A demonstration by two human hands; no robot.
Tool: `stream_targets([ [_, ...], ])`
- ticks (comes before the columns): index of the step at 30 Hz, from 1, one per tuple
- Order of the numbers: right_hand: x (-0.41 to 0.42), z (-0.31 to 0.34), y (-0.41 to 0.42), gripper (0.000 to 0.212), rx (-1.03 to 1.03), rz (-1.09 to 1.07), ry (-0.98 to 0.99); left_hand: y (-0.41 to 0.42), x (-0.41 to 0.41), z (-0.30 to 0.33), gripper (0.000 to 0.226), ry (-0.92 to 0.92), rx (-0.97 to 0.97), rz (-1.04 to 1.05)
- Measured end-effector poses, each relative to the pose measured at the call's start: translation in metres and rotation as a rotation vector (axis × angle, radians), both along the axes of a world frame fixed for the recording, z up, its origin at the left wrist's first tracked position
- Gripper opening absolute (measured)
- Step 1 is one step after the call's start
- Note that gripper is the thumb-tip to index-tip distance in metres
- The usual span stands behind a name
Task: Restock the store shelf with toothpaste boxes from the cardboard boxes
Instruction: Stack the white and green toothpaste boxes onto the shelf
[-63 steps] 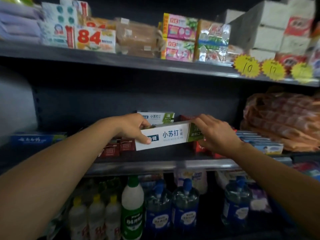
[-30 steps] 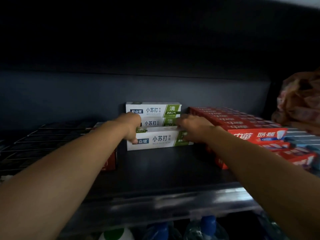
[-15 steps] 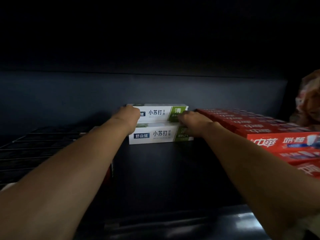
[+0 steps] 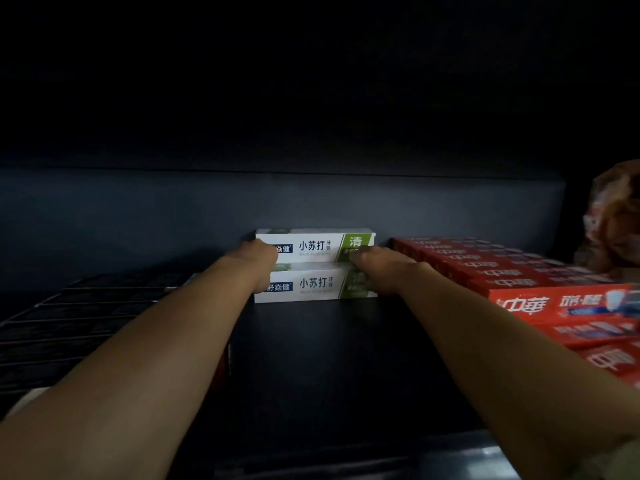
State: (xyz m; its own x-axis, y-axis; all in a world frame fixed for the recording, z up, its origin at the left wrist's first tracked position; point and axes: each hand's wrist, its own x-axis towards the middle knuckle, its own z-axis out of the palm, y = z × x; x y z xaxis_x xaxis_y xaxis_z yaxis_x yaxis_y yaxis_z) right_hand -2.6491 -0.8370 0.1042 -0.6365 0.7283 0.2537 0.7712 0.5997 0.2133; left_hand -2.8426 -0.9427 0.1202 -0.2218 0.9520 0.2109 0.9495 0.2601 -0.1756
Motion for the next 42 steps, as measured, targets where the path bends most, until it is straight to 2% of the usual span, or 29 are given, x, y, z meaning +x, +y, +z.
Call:
stream_targets([
  [3,0.005,0.007,-0.018,0.049,-0.003,0.020,-0.003,-0.018,0.009,0.011,0.007,-0.039,0.019,-0.036],
  [6,0.011,0.019,-0.046,0.053,0.007,0.059,-0.033,-0.041,0.020,0.020,0.020,-0.060,0.035,-0.068],
  [9,0.018,0.031,-0.081,0.050,0.035,0.078,-0.040,-0.073,0.035,0.031,0.006,-0.064,0.041,-0.107],
  [12,0.027,0.043,-0.122,0.052,0.048,0.098,-0.038,-0.108,0.046,0.036,0.025,-0.046,0.036,-0.140],
  [16,0.039,0.053,-0.182,0.056,0.060,0.144,0.002,-0.160,0.066,0.038,0.019,-0.037,0.072,-0.224],
  [21,0.058,0.039,-0.263,0.059,0.008,0.192,0.041,-0.239,0.088,0.025,0.022,-0.049,0.066,-0.306],
  [24,0.073,0.011,-0.311,0.061,-0.047,0.203,0.018,-0.286,0.093,0.002,0.019,-0.069,-0.017,-0.346],
  [28,0.083,-0.037,-0.364,0.056,-0.127,0.237,0.007,-0.339,0.089,-0.041,0.031,-0.112,-0.084,-0.354],
  [32,0.080,-0.104,-0.399,0.057,-0.252,0.270,-0.042,-0.363,0.081,-0.110,0.039,-0.203,-0.215,-0.318],
  [37,0.066,-0.199,-0.416,0.055,-0.411,0.288,-0.097,-0.371,0.079,-0.196,0.033,-0.303,-0.348,-0.310],
  [42,0.062,-0.287,-0.402,0.056,-0.592,0.261,-0.136,-0.368,0.070,-0.268,0.016,-0.369,-0.519,-0.279],
])
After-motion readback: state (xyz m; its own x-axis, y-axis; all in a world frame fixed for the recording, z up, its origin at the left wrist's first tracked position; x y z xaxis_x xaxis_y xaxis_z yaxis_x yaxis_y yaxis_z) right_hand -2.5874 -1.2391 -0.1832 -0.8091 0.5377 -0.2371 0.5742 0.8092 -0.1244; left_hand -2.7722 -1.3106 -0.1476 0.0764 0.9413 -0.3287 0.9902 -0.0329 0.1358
